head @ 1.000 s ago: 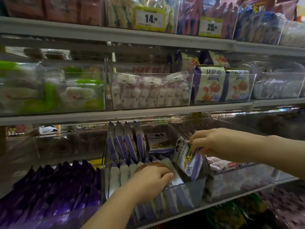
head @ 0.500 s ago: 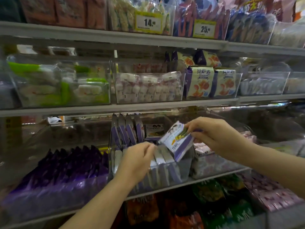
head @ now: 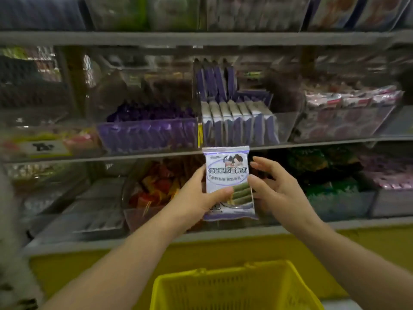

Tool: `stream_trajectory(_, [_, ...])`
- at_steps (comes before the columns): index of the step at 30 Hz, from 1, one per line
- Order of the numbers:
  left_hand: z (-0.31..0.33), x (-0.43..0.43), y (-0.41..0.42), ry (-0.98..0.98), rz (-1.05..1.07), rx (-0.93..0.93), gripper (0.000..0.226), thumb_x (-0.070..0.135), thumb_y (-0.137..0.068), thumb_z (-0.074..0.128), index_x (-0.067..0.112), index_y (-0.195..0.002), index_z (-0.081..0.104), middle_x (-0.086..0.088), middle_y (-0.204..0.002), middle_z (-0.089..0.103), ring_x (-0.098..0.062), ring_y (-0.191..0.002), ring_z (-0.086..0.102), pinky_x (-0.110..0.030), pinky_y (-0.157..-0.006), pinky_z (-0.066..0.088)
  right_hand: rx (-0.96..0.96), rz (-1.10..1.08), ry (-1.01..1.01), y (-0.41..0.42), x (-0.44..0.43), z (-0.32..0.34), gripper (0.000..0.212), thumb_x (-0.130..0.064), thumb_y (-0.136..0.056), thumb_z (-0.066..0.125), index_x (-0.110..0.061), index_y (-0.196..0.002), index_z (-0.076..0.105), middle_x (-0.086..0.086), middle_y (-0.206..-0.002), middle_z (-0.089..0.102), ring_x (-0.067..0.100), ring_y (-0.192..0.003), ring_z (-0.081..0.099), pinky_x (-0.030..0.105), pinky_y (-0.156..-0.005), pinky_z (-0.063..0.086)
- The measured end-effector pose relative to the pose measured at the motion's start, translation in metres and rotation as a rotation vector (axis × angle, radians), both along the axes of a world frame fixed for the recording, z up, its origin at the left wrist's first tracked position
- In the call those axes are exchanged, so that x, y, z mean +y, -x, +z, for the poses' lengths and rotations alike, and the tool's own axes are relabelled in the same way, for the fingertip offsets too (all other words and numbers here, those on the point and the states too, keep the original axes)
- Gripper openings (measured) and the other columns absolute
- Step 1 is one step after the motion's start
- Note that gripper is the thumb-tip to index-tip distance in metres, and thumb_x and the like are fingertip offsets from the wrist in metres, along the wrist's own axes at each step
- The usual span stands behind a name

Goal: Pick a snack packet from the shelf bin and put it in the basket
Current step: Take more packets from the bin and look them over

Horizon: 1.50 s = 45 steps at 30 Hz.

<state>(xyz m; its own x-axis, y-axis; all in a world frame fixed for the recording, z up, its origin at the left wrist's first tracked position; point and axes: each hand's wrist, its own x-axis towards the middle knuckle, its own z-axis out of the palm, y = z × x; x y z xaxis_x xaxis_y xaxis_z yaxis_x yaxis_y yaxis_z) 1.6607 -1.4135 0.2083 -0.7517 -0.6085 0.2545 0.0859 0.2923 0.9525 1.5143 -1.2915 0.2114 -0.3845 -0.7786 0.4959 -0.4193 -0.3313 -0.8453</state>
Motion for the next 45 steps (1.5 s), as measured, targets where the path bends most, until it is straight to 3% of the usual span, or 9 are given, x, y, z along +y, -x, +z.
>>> stream_trajectory(4, [-0.051,0.009,-0.008,0.015,-0.077,-0.134,0.055,0.010,-0.079,0.078,0.029,-0.123,0.050,0.015,-0.113,0.069,0.001,-0.101,0.066,-0.017,-0.075,0.054,-0.349,0.090,-0.187,-0.001,-0.012,-0.035,0.050,-0.047,-0.068,0.066,-0.019,-0.109,0.065,0.004,-0.102,0.075,0.022,-0.094,0.072,0.039,-0.079,0.058])
stream_trajectory(6, [-0.071,0.014,-0.004,0.009,-0.043,-0.170,0.039,0.024,-0.079,0.078,0.031,-0.111,0.056,0.016,-0.103,0.072,0.002,-0.093,0.068,-0.017,-0.071,0.054,-0.488,0.098,-0.221,0.001,-0.014,-0.053,0.047,-0.037,-0.070,0.067,-0.009,-0.107,0.067,0.011,-0.097,0.076,0.027,-0.089,0.073,0.036,-0.071,0.059])
stream_trajectory(10, [-0.095,0.016,0.007,-0.123,-0.017,-0.196,0.052,0.057,-0.075,0.059,0.018,-0.109,0.065,0.001,-0.102,0.076,-0.019,-0.090,0.073,-0.043,-0.082,0.058,-0.692,0.119,-0.273,0.006,-0.018,-0.079,0.038,-0.028,-0.072,0.065,-0.004,-0.101,0.068,0.018,-0.096,0.074,0.028,-0.082,0.073,0.035,-0.065,0.060])
stream_trajectory(14, [-0.106,0.007,0.013,-0.178,-0.009,-0.201,0.050,0.052,-0.074,0.062,0.018,-0.109,0.064,-0.004,-0.100,0.076,-0.028,-0.087,0.073,-0.054,-0.077,0.058,-0.732,0.140,-0.340,0.012,-0.025,-0.089,0.047,-0.028,-0.078,0.062,-0.001,-0.116,0.063,0.020,-0.109,0.071,0.038,-0.103,0.067,0.052,-0.093,0.052])
stream_trajectory(18, [-0.113,0.005,0.020,-0.212,0.051,-0.190,0.036,0.038,-0.079,0.068,0.021,-0.110,0.060,-0.001,-0.106,0.074,-0.027,-0.092,0.072,-0.058,-0.083,0.055,-0.879,0.211,-0.316,0.013,-0.029,-0.092,0.051,-0.026,-0.078,0.059,0.002,-0.121,0.060,0.025,-0.114,0.068,0.038,-0.103,0.066,0.048,-0.088,0.055])
stream_trajectory(21, [-0.113,0.006,0.022,-0.239,0.106,-0.114,0.028,0.024,-0.085,0.069,0.028,-0.111,0.059,0.006,-0.111,0.071,-0.017,-0.096,0.071,-0.046,-0.084,0.057,-0.862,0.242,-0.322,0.012,-0.030,-0.097,0.046,-0.022,-0.079,0.059,0.002,-0.118,0.063,0.025,-0.111,0.069,0.035,-0.098,0.068,0.043,-0.082,0.058])
stream_trajectory(25, [-0.108,0.012,0.018,-0.387,0.141,-0.002,0.027,0.037,-0.084,0.061,0.020,-0.104,0.069,-0.002,-0.096,0.076,-0.014,-0.084,0.073,-0.022,-0.062,0.055,-0.821,0.298,-0.332,0.005,-0.031,-0.103,0.031,-0.014,-0.081,0.060,0.001,-0.106,0.071,0.026,-0.105,0.070,0.034,-0.092,0.071,0.037,-0.074,0.059])
stream_trajectory(33, [-0.101,0.011,0.009,-0.631,0.151,0.055,0.037,0.031,-0.073,0.065,0.008,-0.101,0.072,-0.014,-0.096,0.075,-0.020,-0.080,0.067,-0.036,-0.076,0.050,-0.841,0.289,-0.361,-0.001,-0.029,-0.097,0.044,-0.021,-0.082,0.056,0.007,-0.115,0.062,0.026,-0.109,0.069,0.037,-0.105,0.067,0.046,-0.090,0.054])
stream_trajectory(45, [-0.094,0.003,0.004,-0.722,0.029,0.112,0.029,0.038,-0.078,0.056,0.028,-0.094,0.078,-0.002,-0.097,0.075,-0.009,-0.076,0.069,-0.030,-0.066,0.052,-0.864,0.316,-0.365,0.000,-0.025,-0.090,0.040,-0.036,-0.097,0.041,-0.009,-0.115,0.064,0.014,-0.109,0.072,0.024,-0.101,0.070,0.035,-0.074,0.060])
